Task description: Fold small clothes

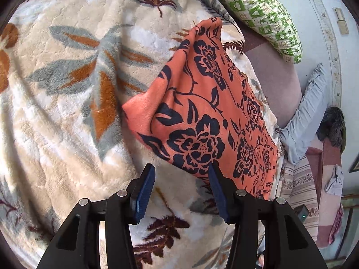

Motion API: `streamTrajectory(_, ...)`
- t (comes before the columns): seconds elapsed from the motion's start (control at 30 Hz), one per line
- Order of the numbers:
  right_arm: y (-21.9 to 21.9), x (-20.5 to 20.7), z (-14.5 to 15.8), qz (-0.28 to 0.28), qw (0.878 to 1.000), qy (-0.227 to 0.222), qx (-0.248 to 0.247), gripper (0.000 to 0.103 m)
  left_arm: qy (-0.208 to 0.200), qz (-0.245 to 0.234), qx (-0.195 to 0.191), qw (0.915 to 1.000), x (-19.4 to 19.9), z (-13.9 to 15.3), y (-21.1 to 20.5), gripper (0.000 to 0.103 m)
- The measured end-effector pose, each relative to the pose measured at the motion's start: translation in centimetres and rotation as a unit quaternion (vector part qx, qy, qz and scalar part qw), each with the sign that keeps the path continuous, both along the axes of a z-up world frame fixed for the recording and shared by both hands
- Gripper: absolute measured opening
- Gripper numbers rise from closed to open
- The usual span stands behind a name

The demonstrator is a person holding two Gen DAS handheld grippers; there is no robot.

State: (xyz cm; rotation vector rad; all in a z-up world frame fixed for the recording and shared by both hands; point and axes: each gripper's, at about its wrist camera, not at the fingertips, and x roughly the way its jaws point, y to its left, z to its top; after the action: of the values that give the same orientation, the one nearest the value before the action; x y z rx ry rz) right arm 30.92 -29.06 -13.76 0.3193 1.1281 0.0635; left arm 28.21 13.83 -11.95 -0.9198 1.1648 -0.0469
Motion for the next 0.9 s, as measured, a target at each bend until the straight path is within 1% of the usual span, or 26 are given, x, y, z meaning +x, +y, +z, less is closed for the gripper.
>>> streamTrajectory(0.1,0.7,-1.6,0.6,-0.003,1.000,0.001,-0.004,0.087,-0.002,0.007,0.009,0.9999,-1.7,1.0,1.0,0.049)
streamTrajectory(0.23,2.7,-3.7,1.3,0.014,0.999,-0.004,-0.032,0.087,-0.013,0.009,0.022,0.9996,-4.2,2.5,1.8,0.049)
streamTrajectory(0.33,4.5,-4.7,2.2,0.033,0.998,-0.019,-0.052,0.087,-0.016,0.005,0.030,0.9994,-5.9,3.4,2.4,0.049)
streamTrajectory(0.4,5.7,-5.2,2.8,0.047,0.997,-0.032,-0.061,0.087,-0.019,0.005,0.025,0.9995,-6.6,3.8,2.8,0.049)
streamTrajectory(0.63,9.4,-5.6,4.4,0.094,0.989,-0.063,-0.100,0.087,-0.027,0.003,0.032,0.9991,-6.5,4.4,4.2,0.049)
streamTrajectory(0.83,11.2,-4.7,3.8,0.105,0.989,-0.060,-0.090,0.087,-0.022,0.006,0.027,0.9994,-5.9,3.7,5.4,0.049)
streamTrajectory(0.9,11.8,-4.4,3.5,0.108,0.988,-0.058,-0.096,0.087,-0.019,0.006,0.027,0.9995,-5.6,3.3,5.7,0.049)
